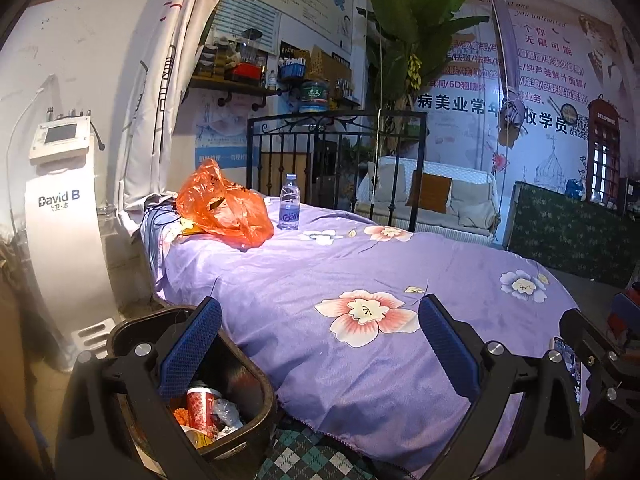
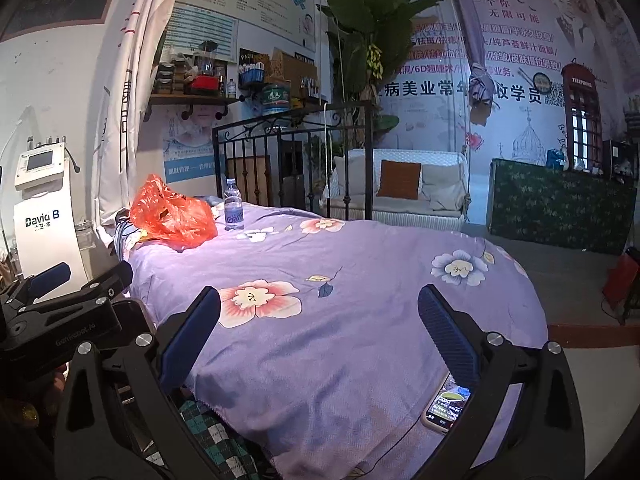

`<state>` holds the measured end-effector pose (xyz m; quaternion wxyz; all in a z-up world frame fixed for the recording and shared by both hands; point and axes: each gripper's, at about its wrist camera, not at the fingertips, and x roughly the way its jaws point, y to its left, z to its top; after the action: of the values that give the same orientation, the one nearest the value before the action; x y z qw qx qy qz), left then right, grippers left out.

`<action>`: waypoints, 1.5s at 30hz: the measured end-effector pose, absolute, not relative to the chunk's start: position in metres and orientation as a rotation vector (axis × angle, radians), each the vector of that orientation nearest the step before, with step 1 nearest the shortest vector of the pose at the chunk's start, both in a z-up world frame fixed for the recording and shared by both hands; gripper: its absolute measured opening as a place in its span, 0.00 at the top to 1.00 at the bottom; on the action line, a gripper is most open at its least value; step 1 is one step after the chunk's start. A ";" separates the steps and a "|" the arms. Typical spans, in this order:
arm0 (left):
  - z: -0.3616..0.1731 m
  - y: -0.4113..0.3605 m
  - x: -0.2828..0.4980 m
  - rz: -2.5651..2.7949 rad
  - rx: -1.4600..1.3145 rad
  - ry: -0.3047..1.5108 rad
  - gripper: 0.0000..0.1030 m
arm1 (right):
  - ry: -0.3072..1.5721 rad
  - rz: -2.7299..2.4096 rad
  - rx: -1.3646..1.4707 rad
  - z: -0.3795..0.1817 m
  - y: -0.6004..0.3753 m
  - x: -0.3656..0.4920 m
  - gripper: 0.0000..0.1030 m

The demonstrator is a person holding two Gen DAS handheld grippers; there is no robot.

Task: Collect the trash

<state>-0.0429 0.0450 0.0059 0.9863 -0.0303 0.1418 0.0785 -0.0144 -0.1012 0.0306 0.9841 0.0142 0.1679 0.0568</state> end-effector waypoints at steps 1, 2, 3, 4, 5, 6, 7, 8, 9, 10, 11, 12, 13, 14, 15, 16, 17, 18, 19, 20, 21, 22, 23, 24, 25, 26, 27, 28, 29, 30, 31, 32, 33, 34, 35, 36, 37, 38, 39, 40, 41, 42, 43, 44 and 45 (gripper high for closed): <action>0.006 0.045 -0.043 0.158 -0.056 0.283 0.06 | 0.332 0.110 0.021 0.031 -0.100 -0.015 0.05; 0.005 0.043 -0.043 0.158 -0.055 0.282 0.06 | 0.328 0.108 0.019 0.031 -0.100 -0.016 0.05; 0.005 0.044 -0.043 0.158 -0.056 0.280 0.06 | 0.324 0.106 0.020 0.032 -0.100 -0.017 0.05; 0.005 0.043 -0.043 0.158 -0.058 0.278 0.06 | 0.319 0.103 0.022 0.032 -0.101 -0.017 0.05; 0.004 0.043 -0.043 0.160 -0.056 0.276 0.06 | 0.316 0.102 0.024 0.032 -0.101 -0.019 0.05; 0.004 0.043 -0.043 0.161 -0.054 0.276 0.06 | 0.316 0.102 0.025 0.032 -0.102 -0.019 0.05; 0.004 0.042 -0.043 0.163 -0.052 0.277 0.06 | 0.317 0.101 0.027 0.032 -0.102 -0.019 0.05; 0.003 0.044 -0.044 0.161 -0.051 0.277 0.06 | 0.317 0.100 0.029 0.032 -0.103 -0.019 0.05; 0.002 0.044 -0.044 0.159 -0.050 0.277 0.06 | 0.318 0.102 0.031 0.031 -0.103 -0.018 0.05; 0.002 0.044 -0.045 0.159 -0.048 0.277 0.06 | 0.319 0.103 0.031 0.031 -0.103 -0.018 0.05; 0.001 0.044 -0.045 0.158 -0.047 0.277 0.06 | 0.318 0.102 0.031 0.031 -0.102 -0.019 0.05; 0.001 0.044 -0.045 0.158 -0.048 0.278 0.06 | 0.319 0.104 0.031 0.031 -0.103 -0.018 0.05; 0.001 0.044 -0.045 0.156 -0.049 0.280 0.06 | 0.322 0.106 0.032 0.030 -0.103 -0.018 0.05; 0.001 0.044 -0.045 0.156 -0.049 0.284 0.06 | 0.325 0.107 0.032 0.030 -0.102 -0.018 0.05; 0.000 0.044 -0.045 0.156 -0.049 0.286 0.06 | 0.327 0.107 0.033 0.030 -0.102 -0.017 0.05; 0.000 0.044 -0.045 0.155 -0.049 0.288 0.06 | 0.329 0.107 0.035 0.030 -0.102 -0.017 0.05; 0.000 0.044 -0.045 0.153 -0.050 0.288 0.06 | 0.330 0.107 0.038 0.030 -0.102 -0.017 0.05; -0.001 0.044 -0.046 0.153 -0.050 0.287 0.06 | 0.330 0.105 0.040 0.030 -0.102 -0.017 0.05; -0.001 0.044 -0.045 0.154 -0.049 0.288 0.06 | 0.330 0.103 0.040 0.030 -0.103 -0.017 0.05; -0.001 0.044 -0.045 0.156 -0.048 0.290 0.06 | 0.333 0.101 0.039 0.029 -0.103 -0.017 0.05; -0.001 0.044 -0.046 0.155 -0.050 0.291 0.06 | 0.336 0.101 0.039 0.029 -0.102 -0.016 0.05; -0.001 0.045 -0.046 0.154 -0.051 0.289 0.06 | 0.339 0.102 0.039 0.029 -0.102 -0.014 0.05; -0.001 0.045 -0.046 0.155 -0.051 0.286 0.06 | 0.340 0.103 0.039 0.029 -0.101 -0.014 0.05; 0.000 0.046 -0.046 0.156 -0.051 0.285 0.06 | 0.340 0.103 0.040 0.029 -0.101 -0.014 0.05; 0.000 0.045 -0.046 0.158 -0.050 0.285 0.06 | 0.338 0.104 0.040 0.029 -0.102 -0.014 0.05; 0.000 0.045 -0.046 0.158 -0.049 0.287 0.06 | 0.338 0.104 0.039 0.029 -0.101 -0.014 0.05; -0.001 0.045 -0.046 0.157 -0.049 0.290 0.06 | 0.338 0.104 0.037 0.029 -0.101 -0.014 0.05; 0.000 0.046 -0.044 0.157 -0.050 0.293 0.06 | 0.339 0.104 0.035 0.029 -0.100 -0.014 0.05; -0.001 0.046 -0.044 0.158 -0.051 0.293 0.06 | 0.340 0.105 0.034 0.029 -0.100 -0.014 0.05; 0.000 0.047 -0.044 0.159 -0.052 0.292 0.06 | 0.341 0.105 0.032 0.029 -0.100 -0.014 0.05; 0.000 0.047 -0.044 0.160 -0.052 0.291 0.06 | 0.340 0.105 0.031 0.029 -0.100 -0.013 0.05; 0.000 0.047 -0.044 0.161 -0.052 0.291 0.06 | 0.340 0.104 0.029 0.029 -0.100 -0.013 0.05; 0.000 0.047 -0.044 0.161 -0.051 0.292 0.06 | 0.339 0.104 0.029 0.029 -0.099 -0.013 0.05; 0.000 0.048 -0.044 0.161 -0.051 0.292 0.06 | 0.339 0.104 0.029 0.029 -0.099 -0.013 0.05; 0.000 0.047 -0.044 0.161 -0.050 0.292 0.06 | 0.338 0.104 0.029 0.029 -0.099 -0.013 0.05; 0.001 0.047 -0.044 0.163 -0.050 0.292 0.06 | 0.338 0.103 0.028 0.029 -0.099 -0.014 0.05; 0.001 0.047 -0.044 0.163 -0.050 0.291 0.06 | 0.338 0.103 0.028 0.029 -0.099 -0.013 0.05; 0.000 0.048 -0.044 0.162 -0.050 0.291 0.06 | 0.338 0.103 0.028 0.030 -0.099 -0.014 0.05; 0.000 0.048 -0.044 0.162 -0.050 0.292 0.06 | 0.339 0.104 0.029 0.030 -0.099 -0.014 0.05; 0.000 0.048 -0.044 0.162 -0.051 0.292 0.06 | 0.338 0.103 0.028 0.030 -0.099 -0.014 0.05; 0.001 0.048 -0.044 0.163 -0.051 0.291 0.06 | 0.338 0.102 0.028 0.030 -0.099 -0.014 0.05; 0.000 0.047 -0.044 0.163 -0.051 0.291 0.06 | 0.337 0.103 0.027 0.030 -0.099 -0.014 0.05; 0.000 0.048 -0.044 0.163 -0.052 0.291 0.06 | 0.337 0.103 0.026 0.031 -0.098 -0.014 0.05; 0.000 0.048 -0.044 0.163 -0.053 0.291 0.06 | 0.338 0.104 0.026 0.031 -0.098 -0.013 0.05; 0.000 0.048 -0.044 0.163 -0.054 0.291 0.06 | 0.339 0.104 0.026 0.031 -0.098 -0.013 0.05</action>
<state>-0.0437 0.0483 0.0002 0.9858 -0.0268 0.1449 0.0810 -0.0135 -0.0982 0.0308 0.9843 0.0129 0.1684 0.0517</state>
